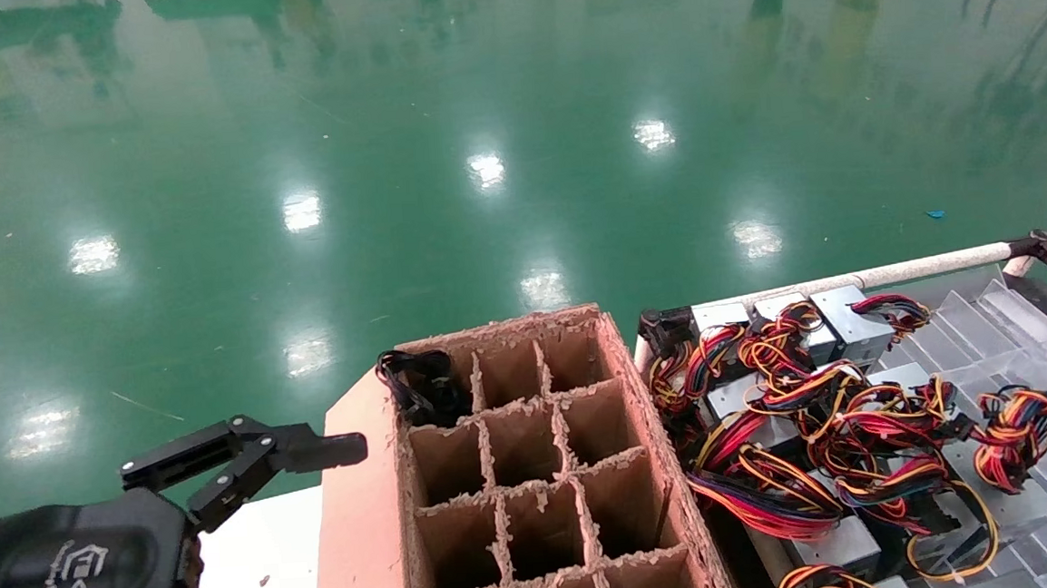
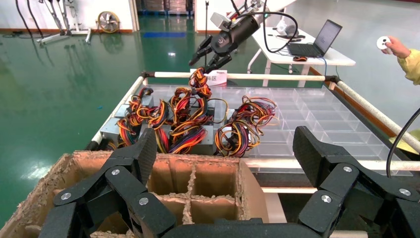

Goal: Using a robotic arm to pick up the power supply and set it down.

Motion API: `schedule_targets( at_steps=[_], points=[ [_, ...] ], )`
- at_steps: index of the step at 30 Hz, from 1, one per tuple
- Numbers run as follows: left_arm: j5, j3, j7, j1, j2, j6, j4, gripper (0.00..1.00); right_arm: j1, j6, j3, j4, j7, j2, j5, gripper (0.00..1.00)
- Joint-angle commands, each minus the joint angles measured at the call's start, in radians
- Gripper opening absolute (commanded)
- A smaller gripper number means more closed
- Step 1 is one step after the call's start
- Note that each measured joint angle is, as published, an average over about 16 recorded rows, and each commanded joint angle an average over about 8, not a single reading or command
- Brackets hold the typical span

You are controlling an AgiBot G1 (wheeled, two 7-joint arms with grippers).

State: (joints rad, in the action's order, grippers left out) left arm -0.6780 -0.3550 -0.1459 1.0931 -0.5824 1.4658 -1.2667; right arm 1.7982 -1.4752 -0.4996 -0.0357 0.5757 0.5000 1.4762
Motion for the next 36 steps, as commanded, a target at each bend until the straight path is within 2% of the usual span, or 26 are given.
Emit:
schedule_targets(
  at_steps=[1, 24, 31, 36],
  points=[
    [0.000, 0.000, 0.000, 0.000, 0.000, 0.000, 0.000, 1.00, -0.001, 0.001, 0.001, -0.001, 0.003, 0.000, -0.001, 1.00],
    [0.000, 0.000, 0.000, 0.000, 0.000, 0.000, 0.000, 1.00, 0.090, -0.065, -0.047, -0.080, -0.116, -0.047, 0.072, 1.00],
    [0.000, 0.000, 0.000, 0.000, 0.000, 0.000, 0.000, 1.00, 0.112, -0.082, -0.039, -0.116, -0.142, -0.058, 0.057, 1.00],
    [0.000, 0.000, 0.000, 0.000, 0.000, 0.000, 0.001, 1.00, 0.076, -0.081, -0.027, -0.174, -0.174, -0.053, 0.019, 1.00]
  ],
)
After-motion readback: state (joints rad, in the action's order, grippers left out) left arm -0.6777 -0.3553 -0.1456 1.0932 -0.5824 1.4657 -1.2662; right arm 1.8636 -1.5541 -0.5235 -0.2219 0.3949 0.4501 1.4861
